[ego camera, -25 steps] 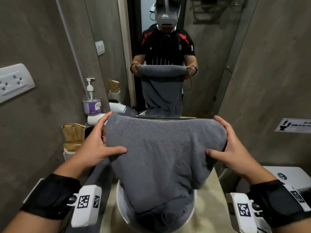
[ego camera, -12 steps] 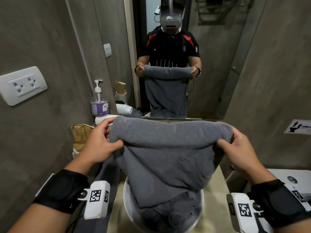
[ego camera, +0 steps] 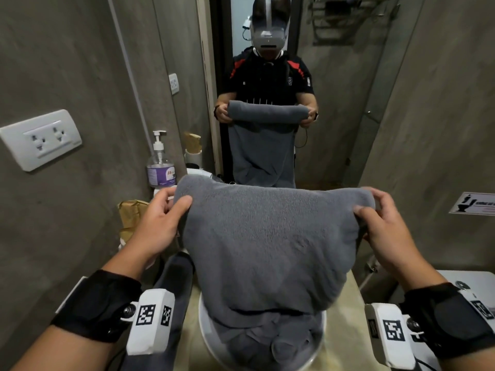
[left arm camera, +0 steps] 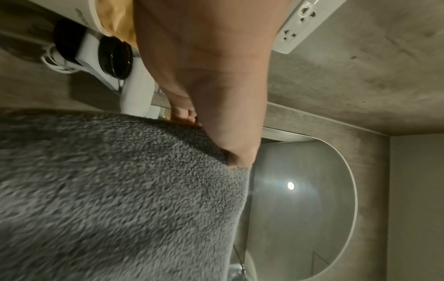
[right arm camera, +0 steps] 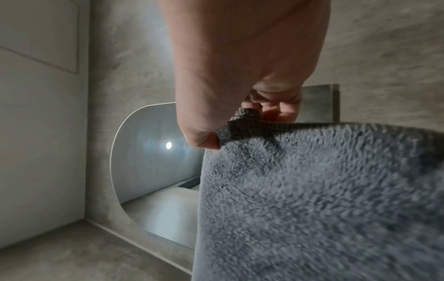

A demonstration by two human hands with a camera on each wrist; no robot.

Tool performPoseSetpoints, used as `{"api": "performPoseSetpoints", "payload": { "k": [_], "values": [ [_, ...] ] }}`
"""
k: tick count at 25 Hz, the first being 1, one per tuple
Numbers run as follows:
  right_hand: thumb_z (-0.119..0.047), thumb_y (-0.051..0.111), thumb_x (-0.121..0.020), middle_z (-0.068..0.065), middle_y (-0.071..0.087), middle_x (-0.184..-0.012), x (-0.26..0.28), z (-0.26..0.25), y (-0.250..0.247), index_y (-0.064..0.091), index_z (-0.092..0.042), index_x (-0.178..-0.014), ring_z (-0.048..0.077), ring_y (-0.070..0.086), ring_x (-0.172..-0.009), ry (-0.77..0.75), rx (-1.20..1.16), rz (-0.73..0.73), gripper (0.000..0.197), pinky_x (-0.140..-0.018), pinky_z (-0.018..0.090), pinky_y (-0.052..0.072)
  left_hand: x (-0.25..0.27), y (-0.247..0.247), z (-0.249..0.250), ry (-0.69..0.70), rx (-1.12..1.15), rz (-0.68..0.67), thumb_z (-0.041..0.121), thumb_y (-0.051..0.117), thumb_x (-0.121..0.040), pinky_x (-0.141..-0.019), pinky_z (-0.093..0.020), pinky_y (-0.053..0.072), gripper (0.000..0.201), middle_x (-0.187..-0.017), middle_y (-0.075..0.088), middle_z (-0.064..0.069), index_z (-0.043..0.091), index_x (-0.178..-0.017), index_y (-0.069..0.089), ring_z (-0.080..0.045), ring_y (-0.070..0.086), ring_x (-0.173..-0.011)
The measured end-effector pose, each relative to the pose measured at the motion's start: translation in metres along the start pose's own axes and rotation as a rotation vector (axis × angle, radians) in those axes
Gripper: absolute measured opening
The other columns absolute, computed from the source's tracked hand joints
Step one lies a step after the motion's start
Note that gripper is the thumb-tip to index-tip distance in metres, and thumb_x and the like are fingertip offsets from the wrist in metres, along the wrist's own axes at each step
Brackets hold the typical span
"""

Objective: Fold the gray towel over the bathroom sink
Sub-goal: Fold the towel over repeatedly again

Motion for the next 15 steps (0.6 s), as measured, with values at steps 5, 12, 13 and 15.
{"api": "performPoseSetpoints", "payload": {
  "k": [5, 12, 13, 15],
  "values": [
    [-0.084, 0.055, -0.072, -0.013, 0.059, -0.133, 0.001, -0.018, 0.004, 0.05, -0.053, -0.131, 0.012, 0.057, -0.125, -0.06, -0.037, -0.065, 0.067, -0.106, 0.051, 0.047, -0.002, 0.0, 0.016, 0.025, 0.106, 0.075, 0.072, 0.06, -0.081, -0.08, -0.022, 0.051, 0.054, -0.106, 0.072, 0.025, 0.037, -0.122, 0.056, 0.003, 0.068, -0.099],
    [-0.007, 0.087, -0.072, -0.02, 0.049, -0.139, 0.03, 0.002, 0.028, 0.023, -0.036, -0.154, -0.009, 0.05, -0.124, -0.025, 0.102, -0.383, 0.107, -0.095, 0.007, 0.043, 0.01, 0.004, -0.009, -0.045, 0.219, 0.133, 0.087, 0.063, -0.062, -0.087, -0.026, 0.047, 0.054, -0.11, 0.074, 0.019, 0.048, -0.1, 0.071, 0.003, 0.068, -0.102],
    [0.004, 0.083, -0.073, -0.015, 0.048, -0.141, 0.031, 0.003, 0.031, 0.022, -0.034, -0.155, -0.009, 0.05, -0.125, -0.026, 0.098, -0.397, 0.109, -0.096, 0.008, 0.042, 0.01, 0.003, -0.011, -0.046, 0.226, 0.142, 0.086, 0.064, -0.062, -0.086, -0.026, 0.047, 0.056, -0.111, 0.074, 0.018, 0.046, -0.1, 0.072, 0.003, 0.068, -0.103],
    [0.017, 0.074, -0.074, -0.012, 0.048, -0.142, 0.03, 0.004, 0.033, 0.021, -0.031, -0.155, -0.009, 0.051, -0.125, -0.04, 0.107, -0.402, 0.108, -0.097, 0.008, 0.042, 0.008, 0.002, -0.011, -0.044, 0.234, 0.145, 0.085, 0.065, -0.064, -0.086, -0.025, 0.046, 0.055, -0.111, 0.074, 0.016, 0.044, -0.1, 0.072, 0.002, 0.068, -0.103]
  ]
}}
Point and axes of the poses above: each hand's wrist, its own x-axis away from the middle knuckle, its own y-axis out of the palm, z = x × y, the point moved 8 cm from there along -x, towards the middle knuckle
